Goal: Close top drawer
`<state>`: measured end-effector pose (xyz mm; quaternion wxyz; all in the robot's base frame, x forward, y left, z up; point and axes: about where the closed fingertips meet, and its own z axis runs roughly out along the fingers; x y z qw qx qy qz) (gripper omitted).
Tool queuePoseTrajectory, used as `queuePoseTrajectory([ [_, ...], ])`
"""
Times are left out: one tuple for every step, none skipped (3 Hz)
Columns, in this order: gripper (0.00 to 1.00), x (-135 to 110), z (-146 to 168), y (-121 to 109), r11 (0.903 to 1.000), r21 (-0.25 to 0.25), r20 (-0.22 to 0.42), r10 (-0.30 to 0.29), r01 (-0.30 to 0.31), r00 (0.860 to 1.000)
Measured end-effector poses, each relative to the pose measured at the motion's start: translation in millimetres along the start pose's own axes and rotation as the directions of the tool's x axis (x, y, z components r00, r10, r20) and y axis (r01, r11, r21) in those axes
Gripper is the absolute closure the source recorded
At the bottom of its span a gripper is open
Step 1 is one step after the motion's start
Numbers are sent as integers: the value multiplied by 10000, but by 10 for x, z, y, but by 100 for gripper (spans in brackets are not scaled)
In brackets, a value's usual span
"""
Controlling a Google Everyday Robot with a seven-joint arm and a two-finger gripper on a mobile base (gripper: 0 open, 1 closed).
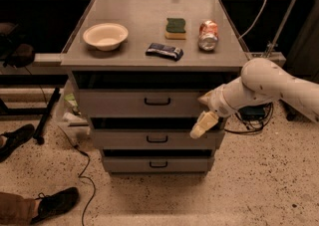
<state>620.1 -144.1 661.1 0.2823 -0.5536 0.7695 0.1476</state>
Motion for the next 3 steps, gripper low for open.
queuePoseTrajectory([
  [0, 17, -19, 45, 10000, -4, 2, -1, 1, 10000],
  [0, -47, -135, 187, 9997, -92, 368, -230, 234, 9991],
  [0, -99, -279, 415, 9983, -174, 557, -553, 563, 9969],
])
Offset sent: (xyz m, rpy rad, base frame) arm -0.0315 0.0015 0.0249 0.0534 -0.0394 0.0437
